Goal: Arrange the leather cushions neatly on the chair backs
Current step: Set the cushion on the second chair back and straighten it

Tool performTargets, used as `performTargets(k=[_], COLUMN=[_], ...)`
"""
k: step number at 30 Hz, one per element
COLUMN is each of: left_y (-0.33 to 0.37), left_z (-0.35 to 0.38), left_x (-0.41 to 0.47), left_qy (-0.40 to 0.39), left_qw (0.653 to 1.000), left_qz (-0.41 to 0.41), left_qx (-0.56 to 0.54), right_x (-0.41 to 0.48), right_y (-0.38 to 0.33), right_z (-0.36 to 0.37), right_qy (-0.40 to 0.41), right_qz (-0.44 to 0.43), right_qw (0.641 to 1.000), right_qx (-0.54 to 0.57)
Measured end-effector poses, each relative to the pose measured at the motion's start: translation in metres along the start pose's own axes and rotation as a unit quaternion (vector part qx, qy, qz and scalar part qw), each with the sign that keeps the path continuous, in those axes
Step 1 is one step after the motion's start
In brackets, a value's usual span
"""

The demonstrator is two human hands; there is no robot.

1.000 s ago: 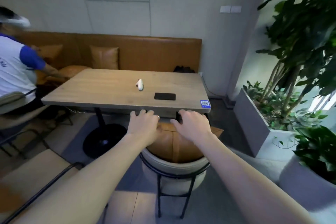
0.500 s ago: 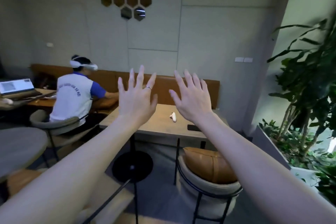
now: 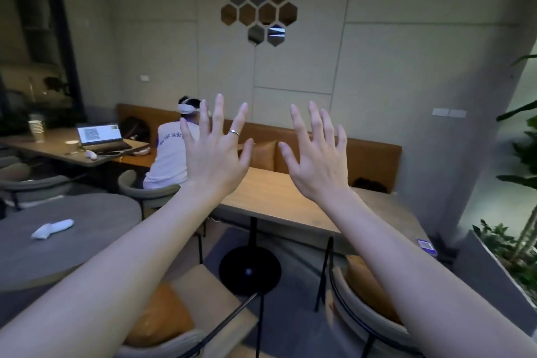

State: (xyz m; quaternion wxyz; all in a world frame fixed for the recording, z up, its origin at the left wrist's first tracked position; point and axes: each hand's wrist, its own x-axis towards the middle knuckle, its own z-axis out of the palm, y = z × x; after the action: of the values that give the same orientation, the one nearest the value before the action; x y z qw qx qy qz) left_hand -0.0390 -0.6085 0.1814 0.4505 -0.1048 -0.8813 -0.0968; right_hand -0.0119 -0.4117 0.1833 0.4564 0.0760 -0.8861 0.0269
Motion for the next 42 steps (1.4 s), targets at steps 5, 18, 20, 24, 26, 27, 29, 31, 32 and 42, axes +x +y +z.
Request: performTargets(k=[5,18,20,24,26,27,29,31,32,42], left_y=[-0.044,-0.169,-0.192,-0.242,-0.267,-0.281,-0.308,-0.332,-0.342,-0.402], left_z=[0.039,0.148,0.165,0.195,0.210,0.220,0.239,0.256,0.262,0.293], left_x=[-0.015,-0.144,-0.169,-0.213,-0.231,-0.239,-0.253,-0.266,-0.273,-0.316], left_qy=[-0.047,-0.267,-0.299,-0.364,-0.393,-0.401,-0.416,-0.426,-0.427,-0.453], left_qw=[0.998,0.944,0.932,0.909,0.897,0.892,0.878,0.861,0.853,0.708], left_qz=[-0.015,-0.163,-0.180,-0.175,-0.181,-0.190,-0.227,-0.274,-0.299,-0.523], left_qx=[0.040,0.101,0.102,0.101,0.086,0.080,0.066,0.043,0.030,-0.141], right_x=[-0.008,-0.112,-0.135,-0.185,-0.210,-0.222,-0.243,-0.260,-0.268,-0.311], right_y=[-0.025,-0.131,-0.156,-0.201,-0.221,-0.231,-0.249,-0.263,-0.269,-0.296], right_z=[0.073,0.258,0.286,0.336,0.355,0.364,0.381,0.399,0.407,0.459], right_qy=[-0.042,-0.284,-0.323,-0.401,-0.431,-0.443,-0.465,-0.483,-0.489,-0.423], right_qz=[0.039,0.154,0.185,0.274,0.337,0.368,0.419,0.456,0.474,0.717], right_qw=[0.996,0.932,0.910,0.851,0.813,0.792,0.754,0.724,0.709,0.533], right_qx=[0.063,0.165,0.180,0.201,0.200,0.201,0.201,0.189,0.183,0.150])
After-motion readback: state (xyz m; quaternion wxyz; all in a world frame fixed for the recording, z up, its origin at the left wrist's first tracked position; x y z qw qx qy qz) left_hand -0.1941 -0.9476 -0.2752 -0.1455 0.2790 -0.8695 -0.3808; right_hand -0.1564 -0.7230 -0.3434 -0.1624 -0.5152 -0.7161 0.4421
